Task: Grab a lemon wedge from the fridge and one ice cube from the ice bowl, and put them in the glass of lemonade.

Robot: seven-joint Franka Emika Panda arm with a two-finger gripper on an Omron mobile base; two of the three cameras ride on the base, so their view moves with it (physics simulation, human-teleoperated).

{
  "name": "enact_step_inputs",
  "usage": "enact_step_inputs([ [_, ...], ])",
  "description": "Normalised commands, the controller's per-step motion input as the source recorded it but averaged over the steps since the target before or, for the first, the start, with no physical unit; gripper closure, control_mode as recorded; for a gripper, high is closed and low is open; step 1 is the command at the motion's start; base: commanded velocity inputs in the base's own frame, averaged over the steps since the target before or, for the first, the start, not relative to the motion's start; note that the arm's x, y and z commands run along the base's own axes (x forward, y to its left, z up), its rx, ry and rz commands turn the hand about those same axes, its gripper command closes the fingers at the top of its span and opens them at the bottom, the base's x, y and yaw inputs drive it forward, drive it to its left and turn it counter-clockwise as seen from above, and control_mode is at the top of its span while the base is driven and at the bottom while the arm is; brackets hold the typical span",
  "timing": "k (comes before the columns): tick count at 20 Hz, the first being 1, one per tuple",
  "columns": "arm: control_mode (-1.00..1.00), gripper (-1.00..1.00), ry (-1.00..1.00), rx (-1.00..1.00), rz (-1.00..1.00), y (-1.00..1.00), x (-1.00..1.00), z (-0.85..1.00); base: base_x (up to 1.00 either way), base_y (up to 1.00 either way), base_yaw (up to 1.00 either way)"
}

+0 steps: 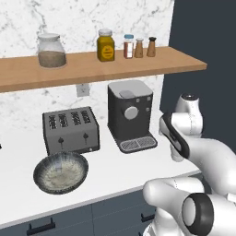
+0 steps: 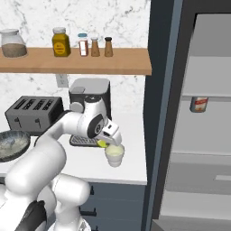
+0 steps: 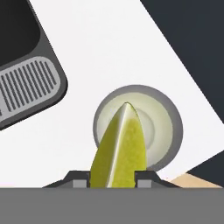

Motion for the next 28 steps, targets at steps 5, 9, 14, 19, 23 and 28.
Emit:
enact_step_inputs([
  [5, -1.00, 1.00, 0.00, -0.01, 0.00, -0.11, 0.29, -0.08, 0.00, 0.00, 0.00],
  [9, -1.00, 1.00, 0.00, 0.00, 0.00, -0.19, 0.30, -0.08, 0.00, 0.00, 0.00],
  [14, -1.00, 1.00, 0.00, 0.00, 0.00, -0.03, 0.05, -0.03, 0.00, 0.00, 0.00],
  [19, -1.00, 1.00, 0.00, 0.00, 0.00, -0.05, 0.00, -0.11, 0.00, 0.00, 0.00],
  [23, -1.00, 1.00, 0.00, 0.00, 0.00, -0.06, 0.03, -0.23, 0.00, 0.00, 0.00],
  [28, -1.00, 1.00, 0.00, 0.00, 0.00, -0.19, 0.16, -0.29, 0.00, 0.00, 0.00],
])
